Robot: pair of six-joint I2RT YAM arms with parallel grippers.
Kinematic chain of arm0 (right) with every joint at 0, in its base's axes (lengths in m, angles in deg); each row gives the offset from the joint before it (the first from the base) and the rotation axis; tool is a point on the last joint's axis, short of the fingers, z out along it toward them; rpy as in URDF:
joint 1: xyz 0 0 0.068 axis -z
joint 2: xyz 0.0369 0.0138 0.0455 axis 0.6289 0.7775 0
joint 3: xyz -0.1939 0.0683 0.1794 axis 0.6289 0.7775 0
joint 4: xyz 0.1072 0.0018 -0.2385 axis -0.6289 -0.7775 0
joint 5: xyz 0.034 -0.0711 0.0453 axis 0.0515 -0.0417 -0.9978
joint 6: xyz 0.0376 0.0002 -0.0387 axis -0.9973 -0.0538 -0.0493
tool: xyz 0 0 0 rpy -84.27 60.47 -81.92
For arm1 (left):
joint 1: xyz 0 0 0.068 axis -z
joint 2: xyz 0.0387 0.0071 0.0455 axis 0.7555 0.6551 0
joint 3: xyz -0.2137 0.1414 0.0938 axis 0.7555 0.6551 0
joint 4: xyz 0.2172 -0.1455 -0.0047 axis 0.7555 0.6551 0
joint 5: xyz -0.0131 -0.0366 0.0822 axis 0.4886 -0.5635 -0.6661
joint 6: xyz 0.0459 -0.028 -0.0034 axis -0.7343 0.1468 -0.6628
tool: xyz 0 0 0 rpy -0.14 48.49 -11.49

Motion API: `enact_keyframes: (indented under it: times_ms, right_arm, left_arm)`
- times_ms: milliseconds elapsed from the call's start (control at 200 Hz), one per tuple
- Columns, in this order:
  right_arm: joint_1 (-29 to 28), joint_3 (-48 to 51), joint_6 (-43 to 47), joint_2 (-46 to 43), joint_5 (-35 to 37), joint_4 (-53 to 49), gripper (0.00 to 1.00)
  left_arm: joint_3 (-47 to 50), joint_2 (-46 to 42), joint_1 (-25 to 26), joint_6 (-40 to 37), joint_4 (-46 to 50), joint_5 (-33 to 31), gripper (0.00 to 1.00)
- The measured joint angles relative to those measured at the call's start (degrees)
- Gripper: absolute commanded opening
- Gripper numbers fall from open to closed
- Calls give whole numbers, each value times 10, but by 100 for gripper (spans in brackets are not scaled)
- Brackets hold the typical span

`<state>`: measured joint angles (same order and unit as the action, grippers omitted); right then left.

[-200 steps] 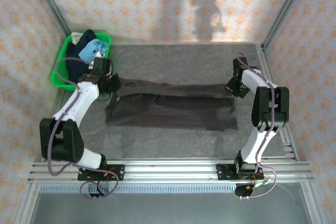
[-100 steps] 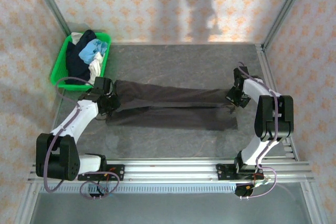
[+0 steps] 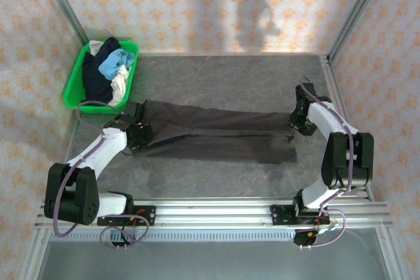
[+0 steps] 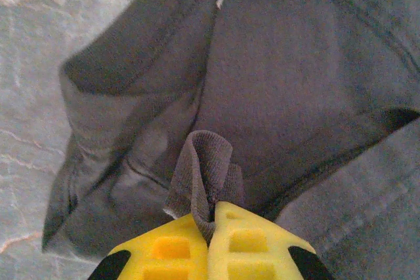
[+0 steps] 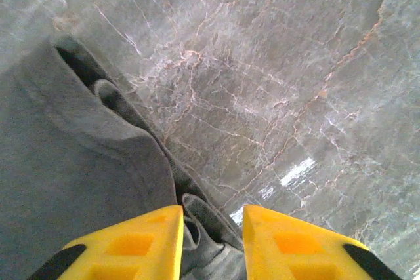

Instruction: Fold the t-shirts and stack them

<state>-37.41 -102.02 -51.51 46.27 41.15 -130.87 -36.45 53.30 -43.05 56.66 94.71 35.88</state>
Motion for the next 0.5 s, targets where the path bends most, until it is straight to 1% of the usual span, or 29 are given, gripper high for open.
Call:
enact_keyframes:
  times_ms: [100,160,245,275,335,355,450,470,500]
  right_arm:
    - [-13,4,-9,-37,-5,16,35]
    - [-40,4,-17,-44,-10,33,33]
    - [-76,4,-28,-20,-22,55,30]
    - [-81,4,-30,-6,-22,58,29]
    - [-83,4,-38,26,-20,60,28]
    - [-82,5,-40,35,-18,61,28]
    - [-79,16,-48,66,-7,61,29]
    - [-78,18,-50,68,-5,62,29]
    - [-78,23,-52,70,-3,62,30]
  left_arm:
    - [12,-5,20,12,0,-6,0]
    - [20,-5,24,19,0,-12,0]
    - [26,-5,25,25,7,-26,0]
    - [28,-5,25,27,9,-30,0]
    - [34,-5,25,34,8,-34,3]
    - [37,-5,25,36,8,-34,7]
    - [53,-5,25,40,10,-33,35]
    - [55,-4,25,43,14,-33,39]
    - [56,-4,25,48,19,-34,42]
